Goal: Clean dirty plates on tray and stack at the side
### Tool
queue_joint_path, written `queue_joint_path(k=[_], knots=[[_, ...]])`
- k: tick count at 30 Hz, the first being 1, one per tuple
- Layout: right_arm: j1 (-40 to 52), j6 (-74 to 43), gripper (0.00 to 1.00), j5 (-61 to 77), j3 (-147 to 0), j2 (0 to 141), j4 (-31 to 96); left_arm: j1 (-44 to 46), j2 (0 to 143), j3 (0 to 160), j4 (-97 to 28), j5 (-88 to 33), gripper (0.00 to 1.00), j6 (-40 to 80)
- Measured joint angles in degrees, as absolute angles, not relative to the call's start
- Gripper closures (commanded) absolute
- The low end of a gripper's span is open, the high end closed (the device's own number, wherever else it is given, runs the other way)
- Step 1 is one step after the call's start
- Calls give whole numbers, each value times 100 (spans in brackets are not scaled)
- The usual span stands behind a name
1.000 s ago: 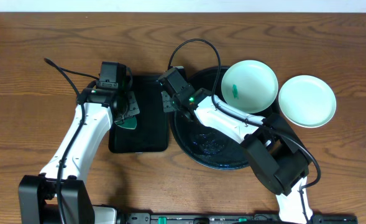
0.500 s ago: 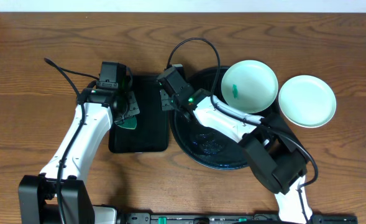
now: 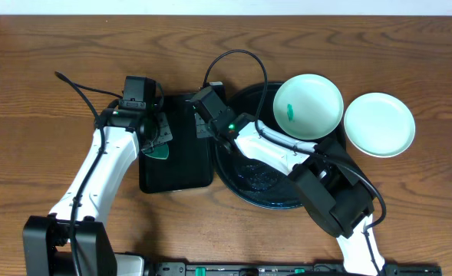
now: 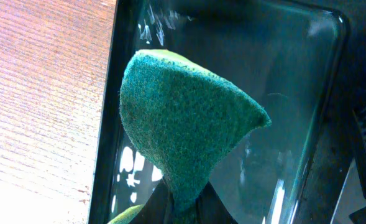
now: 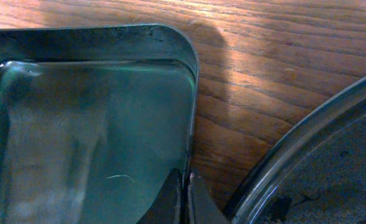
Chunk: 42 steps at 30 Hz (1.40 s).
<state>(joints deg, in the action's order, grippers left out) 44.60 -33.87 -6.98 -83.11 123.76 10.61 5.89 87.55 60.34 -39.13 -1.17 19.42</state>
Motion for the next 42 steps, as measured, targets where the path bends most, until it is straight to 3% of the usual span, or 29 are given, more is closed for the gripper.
queue_joint_path(k=[24, 31, 33, 37, 42], knots=[[4523, -4244, 99, -1234, -8335, 12116, 1555, 589, 8755, 6034, -3913, -119, 92, 1942], [4506, -4427, 75, -1557, -8335, 12014, 1647, 589, 8755, 6034, -3913, -119, 92, 1942], [4506, -4329, 64, -1581, -8335, 12014, 1640, 589, 8755, 6034, -3913, -117, 92, 1942], [4477, -3863, 51, -1542, -8396, 12005, 2086, 589, 8755, 6034, -3913, -119, 92, 1942], [4182, -3326, 46, -1157, -8809, 11782, 3522, 589, 8755, 6034, -3911, -117, 92, 1942]])
